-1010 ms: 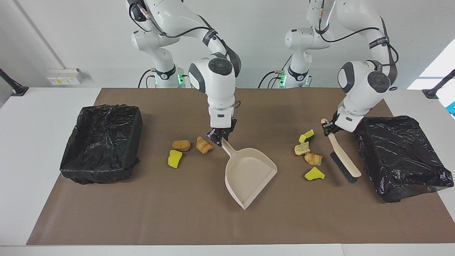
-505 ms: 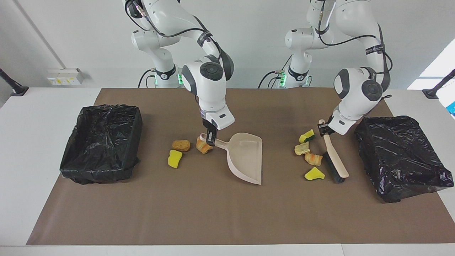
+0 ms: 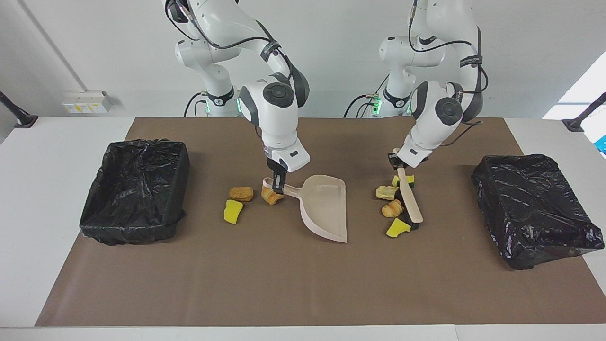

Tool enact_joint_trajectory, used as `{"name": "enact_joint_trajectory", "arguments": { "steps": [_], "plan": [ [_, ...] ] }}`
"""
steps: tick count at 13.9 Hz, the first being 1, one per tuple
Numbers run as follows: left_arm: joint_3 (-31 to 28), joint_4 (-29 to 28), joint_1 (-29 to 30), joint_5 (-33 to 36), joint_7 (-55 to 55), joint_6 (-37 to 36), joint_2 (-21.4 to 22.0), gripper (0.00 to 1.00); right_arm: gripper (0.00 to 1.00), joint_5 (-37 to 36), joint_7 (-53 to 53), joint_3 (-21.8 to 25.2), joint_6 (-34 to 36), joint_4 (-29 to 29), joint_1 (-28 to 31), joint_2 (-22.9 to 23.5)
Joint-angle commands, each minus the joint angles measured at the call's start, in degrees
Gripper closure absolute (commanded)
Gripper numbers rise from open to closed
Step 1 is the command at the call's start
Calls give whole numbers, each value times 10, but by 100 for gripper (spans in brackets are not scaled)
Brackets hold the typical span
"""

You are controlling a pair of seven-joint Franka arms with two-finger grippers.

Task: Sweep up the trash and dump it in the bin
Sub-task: 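Place the dustpan near the debris while the left gripper sweeps bread inward, then sweep the yellow sponges into the dustpan with the brush in the left gripper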

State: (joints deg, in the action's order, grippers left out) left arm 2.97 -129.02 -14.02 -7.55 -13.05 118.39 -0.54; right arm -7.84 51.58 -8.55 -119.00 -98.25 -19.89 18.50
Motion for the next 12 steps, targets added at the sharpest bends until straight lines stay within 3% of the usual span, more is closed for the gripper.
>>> {"name": "enact_joint_trajectory", "arguments": {
  "steps": [1,8,12],
  "plan": [
    [-9,-18,-46,-41,-31,5,21,100,100,7,33,-8,4,-20,6,-18],
    [-8,-12,-151,-128,-98,30,22,100,100,27,105,-8,-25,-24,10,10],
    [-12,15,-147,-162,-127,-4,18,100,100,30,122,-8,-26,-24,13,12]
  ]
}}
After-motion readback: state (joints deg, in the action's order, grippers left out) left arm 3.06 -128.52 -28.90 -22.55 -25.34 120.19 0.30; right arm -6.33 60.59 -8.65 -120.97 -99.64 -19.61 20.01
